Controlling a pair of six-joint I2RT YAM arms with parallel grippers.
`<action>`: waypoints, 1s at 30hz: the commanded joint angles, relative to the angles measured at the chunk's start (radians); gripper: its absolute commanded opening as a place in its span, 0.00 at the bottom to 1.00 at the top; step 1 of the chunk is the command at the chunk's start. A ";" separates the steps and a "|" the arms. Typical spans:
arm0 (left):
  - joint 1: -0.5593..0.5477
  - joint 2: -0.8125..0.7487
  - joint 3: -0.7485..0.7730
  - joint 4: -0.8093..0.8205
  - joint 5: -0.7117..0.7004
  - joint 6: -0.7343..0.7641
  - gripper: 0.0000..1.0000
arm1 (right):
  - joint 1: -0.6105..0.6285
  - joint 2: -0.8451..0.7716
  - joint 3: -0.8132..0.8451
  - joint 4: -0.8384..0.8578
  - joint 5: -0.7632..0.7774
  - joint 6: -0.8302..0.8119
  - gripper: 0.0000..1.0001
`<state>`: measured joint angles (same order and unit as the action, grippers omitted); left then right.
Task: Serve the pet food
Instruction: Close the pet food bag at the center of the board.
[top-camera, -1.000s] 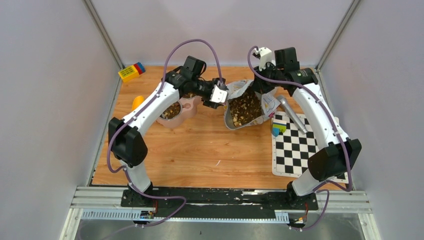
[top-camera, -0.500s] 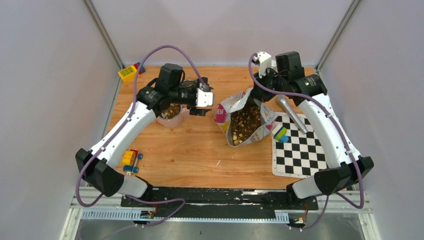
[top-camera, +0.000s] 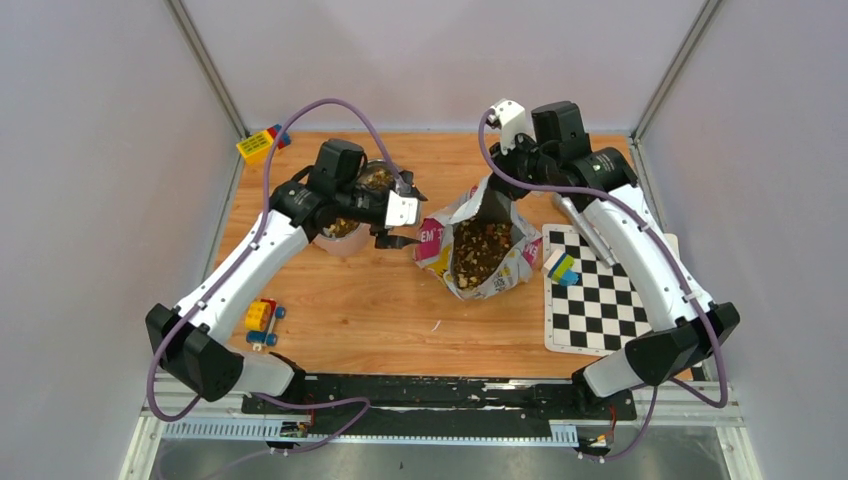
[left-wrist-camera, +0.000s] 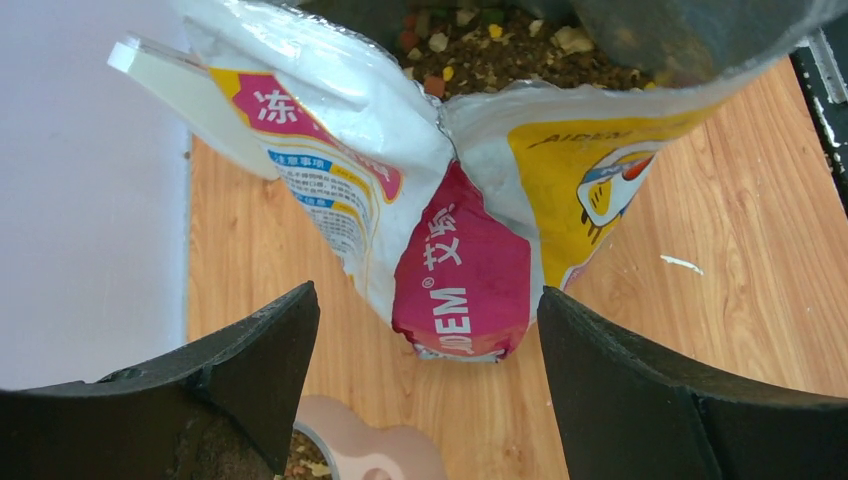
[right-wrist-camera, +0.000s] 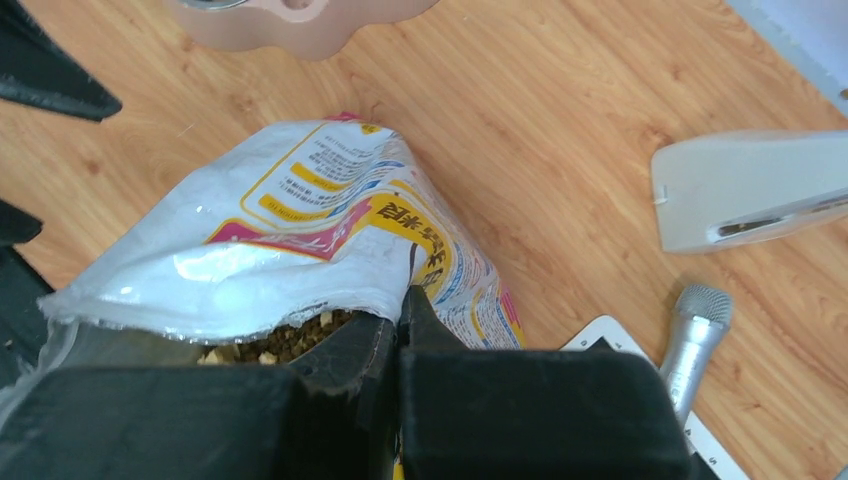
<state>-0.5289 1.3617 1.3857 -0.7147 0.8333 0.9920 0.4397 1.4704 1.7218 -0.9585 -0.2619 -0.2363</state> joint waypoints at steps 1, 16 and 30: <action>-0.019 0.030 0.027 0.034 0.046 -0.017 0.86 | -0.009 -0.016 0.131 0.351 0.023 -0.044 0.00; -0.132 0.127 0.079 0.202 0.014 -0.285 0.82 | -0.061 0.019 0.119 0.379 0.042 -0.011 0.00; -0.197 0.181 0.082 0.359 -0.210 -0.504 0.64 | -0.082 0.062 0.136 0.404 0.023 0.025 0.00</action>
<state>-0.7124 1.5230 1.4425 -0.4103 0.6811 0.5507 0.3779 1.5703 1.7538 -0.8165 -0.2379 -0.2314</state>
